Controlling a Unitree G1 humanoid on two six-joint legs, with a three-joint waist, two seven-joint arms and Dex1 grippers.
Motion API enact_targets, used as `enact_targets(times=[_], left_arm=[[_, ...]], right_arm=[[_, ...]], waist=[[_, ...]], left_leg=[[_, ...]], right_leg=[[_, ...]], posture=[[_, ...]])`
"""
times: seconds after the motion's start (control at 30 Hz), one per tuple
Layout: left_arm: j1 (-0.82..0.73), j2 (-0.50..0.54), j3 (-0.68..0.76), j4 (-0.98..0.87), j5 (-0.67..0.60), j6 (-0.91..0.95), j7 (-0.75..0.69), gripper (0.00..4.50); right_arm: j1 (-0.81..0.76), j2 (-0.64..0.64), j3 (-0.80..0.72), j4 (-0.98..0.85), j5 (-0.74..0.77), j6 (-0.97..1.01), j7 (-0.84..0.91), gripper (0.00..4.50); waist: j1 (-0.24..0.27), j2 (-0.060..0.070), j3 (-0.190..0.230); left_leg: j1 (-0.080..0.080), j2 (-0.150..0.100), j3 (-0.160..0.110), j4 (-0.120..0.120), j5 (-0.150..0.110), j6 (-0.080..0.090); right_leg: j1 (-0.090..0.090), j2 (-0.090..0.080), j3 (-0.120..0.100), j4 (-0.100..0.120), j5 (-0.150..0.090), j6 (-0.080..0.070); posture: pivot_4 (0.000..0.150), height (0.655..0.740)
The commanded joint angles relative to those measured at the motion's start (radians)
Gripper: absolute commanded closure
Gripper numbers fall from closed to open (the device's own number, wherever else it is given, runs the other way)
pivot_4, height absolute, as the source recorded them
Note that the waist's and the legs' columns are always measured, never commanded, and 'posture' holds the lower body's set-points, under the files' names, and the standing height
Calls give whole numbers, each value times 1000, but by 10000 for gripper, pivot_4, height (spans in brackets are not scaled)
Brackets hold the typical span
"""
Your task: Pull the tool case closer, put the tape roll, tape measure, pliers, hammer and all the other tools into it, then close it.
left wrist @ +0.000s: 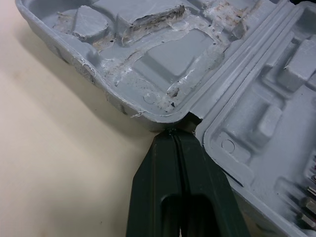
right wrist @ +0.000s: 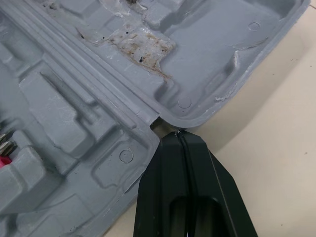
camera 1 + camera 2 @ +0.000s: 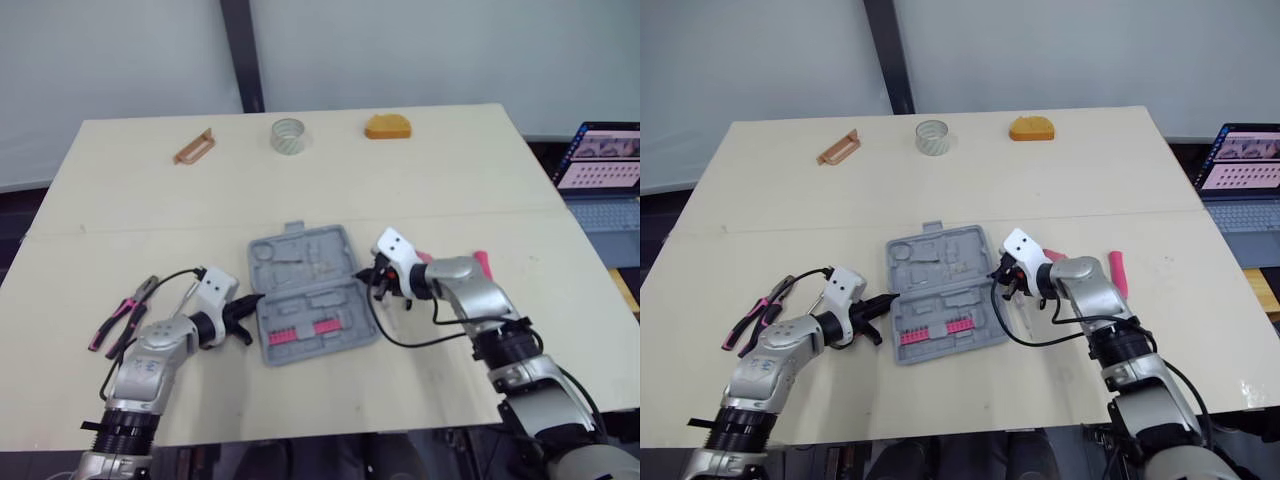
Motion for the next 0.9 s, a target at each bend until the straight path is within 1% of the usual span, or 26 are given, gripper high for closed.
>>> enact_targets(times=[0.03,0.23,0.5,0.7,0.9], left_arm=[[22,18,-16,-46,-9,-1,-44,45000],[75,62,-19,-104,-21,28,-99,45000],[136,104,-35,-173,-23,65,-147,45000],[187,132,-52,-237,-28,88,-174,45000],[221,174,-63,-277,-28,113,-199,45000]], right_arm=[[22,-5,11,-107,36,23,45,44640],[90,-41,19,-247,65,89,91,44640],[183,-90,38,-399,100,174,107,44640],[255,-123,40,-483,122,214,99,44640],[294,-138,40,-547,146,253,89,44640]], waist=[[0,0,0],[1,0,0],[4,0,0],[4,0,0],[5,0,0]], left_leg=[[0,0,0,0,0,0],[0,0,0,0,0,0],[0,0,0,0,0,0],[0,0,0,0,0,0],[0,1,0,-1,0,0]], right_leg=[[0,0,0,0,0,0],[0,0,-1,0,0,0],[0,0,-1,-1,0,0],[0,0,0,-1,0,0],[1,0,0,-2,0,-1]], posture=[[1500,7400],[1500,7400],[1500,7400],[1500,7400],[1500,7400]])
